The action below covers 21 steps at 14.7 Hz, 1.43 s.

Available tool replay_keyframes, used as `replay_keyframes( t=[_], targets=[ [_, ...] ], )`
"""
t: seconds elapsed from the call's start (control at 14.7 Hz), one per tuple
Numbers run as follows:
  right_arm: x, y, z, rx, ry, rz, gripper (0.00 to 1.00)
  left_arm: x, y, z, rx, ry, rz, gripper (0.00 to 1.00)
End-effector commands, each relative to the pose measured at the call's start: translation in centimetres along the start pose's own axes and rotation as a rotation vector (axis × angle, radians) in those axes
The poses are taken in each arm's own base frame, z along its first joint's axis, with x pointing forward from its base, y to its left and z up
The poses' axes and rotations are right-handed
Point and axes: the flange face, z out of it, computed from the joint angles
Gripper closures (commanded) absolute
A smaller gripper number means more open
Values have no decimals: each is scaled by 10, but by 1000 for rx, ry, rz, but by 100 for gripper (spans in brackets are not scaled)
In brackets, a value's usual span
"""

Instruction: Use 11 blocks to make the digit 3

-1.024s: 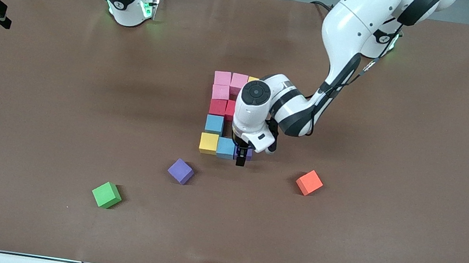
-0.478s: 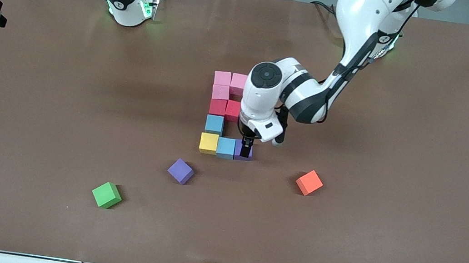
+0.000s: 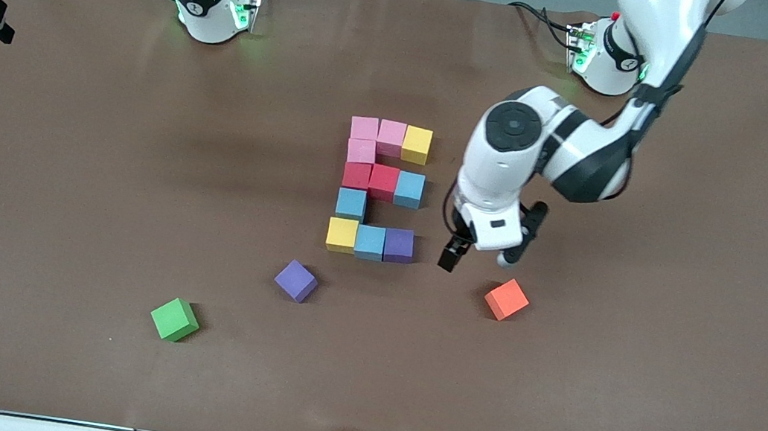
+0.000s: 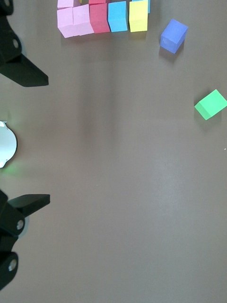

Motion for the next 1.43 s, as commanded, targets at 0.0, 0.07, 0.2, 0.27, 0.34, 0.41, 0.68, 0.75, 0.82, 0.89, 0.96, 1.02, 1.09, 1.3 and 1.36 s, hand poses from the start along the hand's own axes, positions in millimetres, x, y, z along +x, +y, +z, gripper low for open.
replay_keyframes(
  t=[0.0, 0.07, 0.2, 0.27, 0.34, 0.41, 0.68, 0.75, 0.82, 0.89, 0.96, 1.02, 1.09, 1.3, 1.36],
  targets=[
    [-4, -2, -3, 11, 4, 10, 0, 40, -31, -20, 36, -22, 247, 0],
    [-4, -3, -3, 11, 4, 7, 0, 54, -39, -23, 39, -21, 331, 0],
    [-3, -3, -3, 11, 6, 5, 0, 77, -57, -23, 56, -24, 533, 0],
    [-3, -3, -3, 10, 7, 5, 0, 93, -66, -26, 60, -22, 616, 0],
    [-2, -3, -2, 12, 7, 5, 0, 105, -73, -29, 60, -21, 686, 0],
    [-2, -3, -3, 13, 12, 8, 0, 116, -78, -32, 58, -19, 740, 0],
    [-1, 0, -4, 53, 19, 8, 0, 155, -102, -46, 60, -6, 873, 0],
    [-2, -3, -3, 44, 15, 3, 0, 166, -109, -54, 56, 3, 887, 0],
    [-2, -6, -3, 39, 13, -5, 0, 180, -117, -66, 50, 18, 917, 0],
    [-2, -4, -2, 26, 7, -12, 0, 189, -123, -74, 50, 1, 932, 0],
    [-2, -4, -2, 20, 4, -12, 0, 199, -126, -88, 51, -28, 946, 0],
    [-2, -4, -2, 20, 2, -12, 0, 206, -127, -103, 58, -36, 962, 0],
    [-2, -4, -1, 19, 0, -15, 0, 217, -129, -119, 71, -49, 959, 0],
    [-3, -6, -1, -1, -3, -55, 0, 244, -133, -163, 83, -64, 981, 0],
    [-3, -4, -1, -1, -3, -50, 0, 256, -138, -173, 81, -59, 980, 0]
  ],
)
